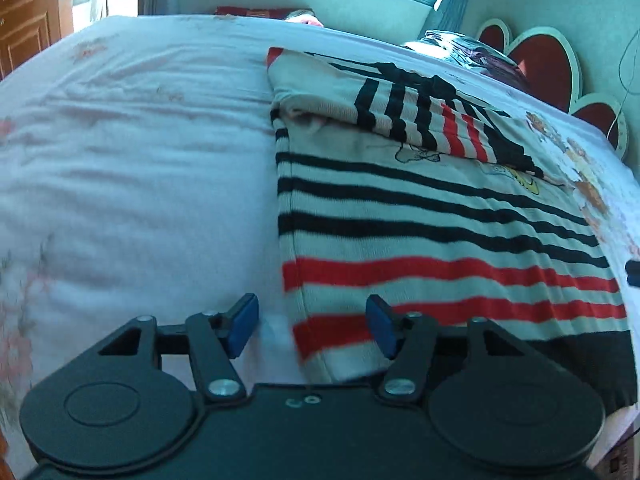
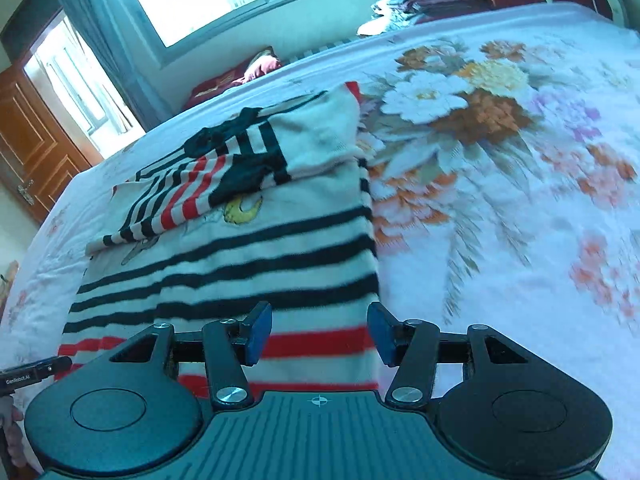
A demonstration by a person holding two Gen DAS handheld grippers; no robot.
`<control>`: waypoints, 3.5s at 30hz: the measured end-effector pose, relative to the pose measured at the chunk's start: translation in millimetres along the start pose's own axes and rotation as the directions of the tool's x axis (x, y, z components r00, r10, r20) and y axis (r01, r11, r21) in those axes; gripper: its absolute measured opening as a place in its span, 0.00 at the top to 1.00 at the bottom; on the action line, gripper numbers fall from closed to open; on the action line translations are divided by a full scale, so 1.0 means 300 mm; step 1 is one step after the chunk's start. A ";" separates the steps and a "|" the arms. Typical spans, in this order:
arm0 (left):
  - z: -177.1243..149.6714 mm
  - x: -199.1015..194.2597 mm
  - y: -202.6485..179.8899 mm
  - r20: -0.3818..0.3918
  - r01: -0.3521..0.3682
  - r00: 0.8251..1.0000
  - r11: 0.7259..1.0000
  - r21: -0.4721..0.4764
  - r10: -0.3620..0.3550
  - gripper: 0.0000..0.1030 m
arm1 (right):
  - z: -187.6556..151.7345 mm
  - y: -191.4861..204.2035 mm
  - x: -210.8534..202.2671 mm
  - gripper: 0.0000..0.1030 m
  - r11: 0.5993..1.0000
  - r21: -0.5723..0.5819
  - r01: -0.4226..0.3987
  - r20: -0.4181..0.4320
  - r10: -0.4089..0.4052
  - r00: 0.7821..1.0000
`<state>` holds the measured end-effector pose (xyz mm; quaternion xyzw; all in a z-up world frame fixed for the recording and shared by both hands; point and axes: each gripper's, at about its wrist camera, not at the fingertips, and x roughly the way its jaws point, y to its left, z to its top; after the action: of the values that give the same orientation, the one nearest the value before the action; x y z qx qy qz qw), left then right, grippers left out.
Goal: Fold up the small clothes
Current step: 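Lift the hem with both tools and fold it up onto the black collar, then open both tools to release the hem over the collar and withdraw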
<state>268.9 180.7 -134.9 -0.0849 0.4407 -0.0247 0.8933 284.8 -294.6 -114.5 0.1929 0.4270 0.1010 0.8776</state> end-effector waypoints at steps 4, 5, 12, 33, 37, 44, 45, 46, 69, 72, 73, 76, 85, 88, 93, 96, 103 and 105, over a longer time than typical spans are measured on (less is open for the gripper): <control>-0.095 -0.067 -0.015 0.004 0.049 0.999 0.998 -0.043 -0.049 0.41 | -0.095 -0.085 -0.080 0.55 0.996 0.079 -0.051 -0.037 0.054 0.998; -0.115 -0.078 -0.027 0.002 0.053 0.999 0.998 -0.039 -0.053 0.41 | -0.120 -0.097 -0.089 0.58 0.994 0.091 -0.064 -0.054 0.069 0.996; -0.194 -0.116 -0.084 -0.016 0.105 0.994 0.992 -0.070 -0.107 0.43 | -0.236 -0.110 -0.111 0.59 0.979 0.138 -0.147 -0.099 0.161 0.982; -0.172 -0.090 -0.027 -0.015 0.010 1.000 0.965 -0.263 -0.014 0.95 | -0.169 -0.164 -0.111 0.96 0.946 0.143 -0.290 -0.086 0.303 0.949; -0.120 -0.121 -0.014 0.066 0.070 0.996 0.945 -0.319 -0.052 0.96 | -0.119 -0.171 -0.069 0.96 0.948 0.155 -0.277 -0.078 0.291 0.953; 0.202 -0.088 0.029 0.268 0.226 0.955 0.899 -0.375 -0.128 0.96 | 0.232 -0.080 -0.066 0.96 0.947 0.065 -0.316 0.090 0.310 0.947; 0.271 -0.059 0.026 0.283 0.242 0.949 0.893 -0.378 -0.137 0.96 | 0.288 -0.066 -0.046 0.96 0.947 0.062 -0.315 0.104 0.308 0.946; 0.332 -0.031 0.025 0.291 0.251 0.946 0.892 -0.376 -0.143 0.96 | 0.354 -0.048 -0.016 0.96 0.948 0.061 -0.312 0.119 0.303 0.946; 0.882 0.638 0.103 0.199 0.243 0.961 0.934 -0.264 -0.194 0.26 | 0.909 -0.074 0.772 0.52 0.974 0.193 -0.122 0.087 0.107 0.990; 0.900 0.655 0.078 0.140 0.183 0.977 0.968 -0.170 -0.160 0.52 | 0.907 -0.060 0.753 0.52 0.982 0.137 -0.131 0.109 0.117 0.987; 0.908 0.667 0.061 0.116 0.161 0.982 0.979 -0.123 -0.147 0.52 | 0.898 -0.046 0.750 0.52 0.986 0.098 -0.135 0.101 0.125 0.987; 0.915 0.709 -0.012 0.041 0.095 0.994 0.995 0.038 -0.097 0.52 | 0.867 0.029 0.776 0.52 0.993 -0.068 -0.099 0.053 0.102 0.993; 0.918 0.673 -0.097 0.173 -0.055 0.984 0.989 0.140 0.031 0.94 | 0.782 0.191 0.855 0.97 0.881 -0.464 0.093 0.069 -0.069 0.995; 0.918 0.701 -0.039 0.172 -0.103 0.981 0.993 0.058 0.092 0.94 | 0.810 0.113 0.855 0.97 0.909 -0.385 0.161 0.127 -0.120 0.985; 0.926 0.753 -0.086 0.137 -0.162 0.979 0.982 0.097 0.148 0.94 | 0.800 0.083 0.905 0.97 0.925 -0.338 0.175 0.087 -0.154 0.984; 0.914 0.756 -0.109 0.147 -0.203 0.972 0.968 0.149 0.181 0.93 | 0.791 0.098 0.892 0.97 0.909 -0.366 0.199 0.109 -0.170 0.979; 0.912 0.637 -0.192 0.267 -0.187 0.953 0.969 0.161 0.139 0.32 | 0.768 0.232 0.795 0.39 0.866 -0.461 0.193 0.213 -0.103 0.972; 0.905 0.647 -0.282 0.241 -0.112 0.969 0.968 0.225 0.056 0.36 | 0.746 0.304 0.816 0.43 0.860 -0.503 0.088 0.138 -0.020 0.990</control>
<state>604.8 109.6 -110.0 0.0389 0.3301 -0.0289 0.9427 610.7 -184.7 -124.3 -0.0509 0.3333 0.1726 0.9255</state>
